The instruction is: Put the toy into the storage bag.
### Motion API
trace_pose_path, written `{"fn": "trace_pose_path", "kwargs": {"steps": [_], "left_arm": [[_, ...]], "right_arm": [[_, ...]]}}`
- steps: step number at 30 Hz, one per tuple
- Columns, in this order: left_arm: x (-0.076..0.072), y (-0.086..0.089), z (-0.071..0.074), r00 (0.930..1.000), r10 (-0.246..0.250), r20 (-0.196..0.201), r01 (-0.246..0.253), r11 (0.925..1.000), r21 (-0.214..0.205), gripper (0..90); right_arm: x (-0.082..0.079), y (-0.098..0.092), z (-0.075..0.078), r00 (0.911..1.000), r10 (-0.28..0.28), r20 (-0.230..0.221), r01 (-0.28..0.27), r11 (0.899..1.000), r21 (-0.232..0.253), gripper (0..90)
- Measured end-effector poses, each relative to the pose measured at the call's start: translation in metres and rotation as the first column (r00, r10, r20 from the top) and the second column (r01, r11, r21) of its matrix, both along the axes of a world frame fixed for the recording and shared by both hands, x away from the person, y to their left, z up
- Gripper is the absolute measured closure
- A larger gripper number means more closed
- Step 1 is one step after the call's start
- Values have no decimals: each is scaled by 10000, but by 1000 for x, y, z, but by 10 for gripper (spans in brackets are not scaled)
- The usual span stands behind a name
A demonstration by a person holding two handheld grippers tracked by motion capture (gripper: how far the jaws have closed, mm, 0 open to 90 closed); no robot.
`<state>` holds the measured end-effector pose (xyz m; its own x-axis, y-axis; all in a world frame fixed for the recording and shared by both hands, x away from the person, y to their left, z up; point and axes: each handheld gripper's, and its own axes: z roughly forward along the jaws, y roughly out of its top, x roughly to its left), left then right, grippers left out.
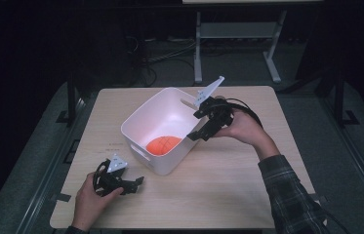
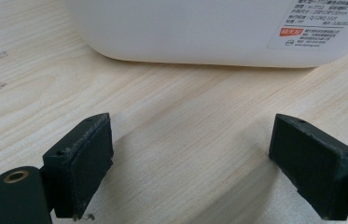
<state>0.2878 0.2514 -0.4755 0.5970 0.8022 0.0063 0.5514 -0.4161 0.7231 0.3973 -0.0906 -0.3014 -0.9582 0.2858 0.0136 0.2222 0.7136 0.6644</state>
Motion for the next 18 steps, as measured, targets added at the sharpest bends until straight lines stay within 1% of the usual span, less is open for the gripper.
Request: {"fn": "trace_pose_path", "kwargs": {"steps": [4, 5, 6, 8, 11, 12, 15, 16, 18], "left_arm": [[0, 0, 0, 10000, -1, -2, 1, 10000, 3, 127], [0, 0, 0, 10000, 0, 2, 0, 10000, 4, 127], [0, 0, 0, 10000, 0, 4, 0, 10000, 2, 127], [0, 0, 0, 10000, 1, 4, -1, 10000, 4, 127], [0, 0, 0, 10000, 0, 4, 0, 10000, 3, 127], [0, 0, 0, 10000, 4, 8, -4, 10000, 0, 127], [0, 0, 0, 10000, 4, 4, -4, 10000, 1, 127], [0, 0, 0, 10000, -3, 6, 3, 10000, 9, 127], [0, 0, 0, 10000, 2, 4, -2, 10000, 3, 127]], "right_arm": [[-5, -13, -6, 9997, -233, -20, 234, 9997, 113, 146], [-6, -18, -9, 9995, -311, 40, 310, 9993, 188, 146], [-8, -21, -11, 9990, -435, -68, 437, 9987, 277, 145], [-12, -28, -15, 9978, -648, -124, 653, 9971, 395, 143], [-18, -36, -23, 9961, -881, -107, 885, 9945, 561, 141], [-20, -40, -27, 9950, -998, -58, 1000, 9931, 611, 140], [-27, -48, -36, 9911, -1328, -121, 1334, 9880, 780, 138], [-30, -51, -40, 9885, -1511, -106, 1515, 9851, 818, 135], [-33, -56, -47, 9860, -1660, -124, 1664, 9824, 853, 133]]}}
